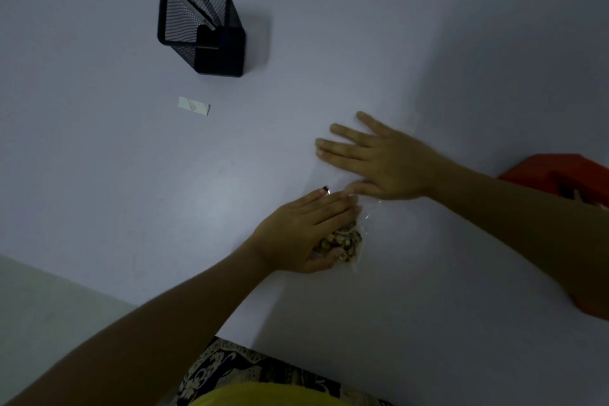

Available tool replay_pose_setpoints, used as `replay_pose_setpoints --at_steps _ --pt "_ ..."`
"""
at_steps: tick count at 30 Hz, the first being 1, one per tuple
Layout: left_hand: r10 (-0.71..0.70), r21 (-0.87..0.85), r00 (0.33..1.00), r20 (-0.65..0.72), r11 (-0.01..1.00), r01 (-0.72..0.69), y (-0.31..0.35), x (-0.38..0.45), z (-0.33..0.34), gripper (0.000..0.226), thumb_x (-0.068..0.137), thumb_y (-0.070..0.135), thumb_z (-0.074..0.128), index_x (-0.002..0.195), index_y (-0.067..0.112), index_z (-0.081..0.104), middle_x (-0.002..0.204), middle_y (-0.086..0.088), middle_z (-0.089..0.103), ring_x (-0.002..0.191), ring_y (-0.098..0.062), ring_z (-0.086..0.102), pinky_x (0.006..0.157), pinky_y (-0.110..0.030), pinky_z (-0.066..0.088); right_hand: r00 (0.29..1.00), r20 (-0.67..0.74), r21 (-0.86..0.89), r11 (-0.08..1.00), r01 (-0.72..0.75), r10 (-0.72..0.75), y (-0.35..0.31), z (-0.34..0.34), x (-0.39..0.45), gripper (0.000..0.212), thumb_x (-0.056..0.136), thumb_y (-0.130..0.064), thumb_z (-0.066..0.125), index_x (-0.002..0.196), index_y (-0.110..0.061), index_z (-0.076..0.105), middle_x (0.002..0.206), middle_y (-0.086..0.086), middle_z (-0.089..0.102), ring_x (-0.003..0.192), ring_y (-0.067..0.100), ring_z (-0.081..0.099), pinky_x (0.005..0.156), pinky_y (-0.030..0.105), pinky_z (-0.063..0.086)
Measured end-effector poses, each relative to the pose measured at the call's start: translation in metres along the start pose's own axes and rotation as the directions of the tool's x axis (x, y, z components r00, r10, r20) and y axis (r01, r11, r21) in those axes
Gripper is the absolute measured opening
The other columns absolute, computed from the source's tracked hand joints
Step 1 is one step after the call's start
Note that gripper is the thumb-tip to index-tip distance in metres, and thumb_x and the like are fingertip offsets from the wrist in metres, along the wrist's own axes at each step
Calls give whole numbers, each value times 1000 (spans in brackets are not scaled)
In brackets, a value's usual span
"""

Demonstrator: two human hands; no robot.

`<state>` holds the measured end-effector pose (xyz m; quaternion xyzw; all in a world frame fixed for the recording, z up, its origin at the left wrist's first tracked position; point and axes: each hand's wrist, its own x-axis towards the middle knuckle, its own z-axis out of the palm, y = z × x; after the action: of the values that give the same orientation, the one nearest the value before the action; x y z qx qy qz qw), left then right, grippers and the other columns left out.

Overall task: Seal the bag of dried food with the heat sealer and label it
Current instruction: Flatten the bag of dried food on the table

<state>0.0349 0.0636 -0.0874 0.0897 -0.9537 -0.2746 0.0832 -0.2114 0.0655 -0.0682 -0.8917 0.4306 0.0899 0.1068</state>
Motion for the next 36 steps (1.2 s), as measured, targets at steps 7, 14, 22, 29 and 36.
replay_pose_setpoints --at_steps 7,14,22,29,36 --pt "-4 -6 1000 -10 1000 4 2 0 1 60 88 38 56 137 4 48 145 -13 46 138 -23 40 114 -41 33 920 25 -1 921 -391 391 51 -5 4 66 98 -55 8 152 -17 12 160 6 16 147 31 15 116 58 10" --pt "3 9 1000 -12 1000 -3 1 -1 -1 60 88 39 55 138 5 47 146 -12 45 138 -22 40 115 -40 32 653 -51 357 624 -695 756 -26 3 -8 72 98 -53 28 152 -14 1 161 9 3 149 25 2 119 50 1" --pt "-3 41 1000 -6 999 3 2 -2 2 59 89 41 53 136 5 50 143 -12 49 136 -23 42 116 -37 30 378 57 526 294 -798 924 -122 31 -35 73 98 -53 32 152 -22 -7 161 2 -5 148 18 -6 119 47 -5" --pt "4 7 1000 3 1000 -4 4 -2 -1 59 91 42 50 140 8 45 147 -9 44 139 -19 38 117 -37 28 275 55 555 199 -808 960 -129 31 -32 74 95 -59 32 152 -25 -1 159 -2 -3 148 14 -6 120 47 -4" --pt "-37 -130 993 -110 991 22 5 -1 -14 57 93 36 52 140 6 43 149 -11 40 143 -24 31 115 -38 34 281 85 536 194 -821 956 -129 32 -29 81 91 -66 23 152 -18 -3 161 1 -3 148 16 -7 119 45 -9"
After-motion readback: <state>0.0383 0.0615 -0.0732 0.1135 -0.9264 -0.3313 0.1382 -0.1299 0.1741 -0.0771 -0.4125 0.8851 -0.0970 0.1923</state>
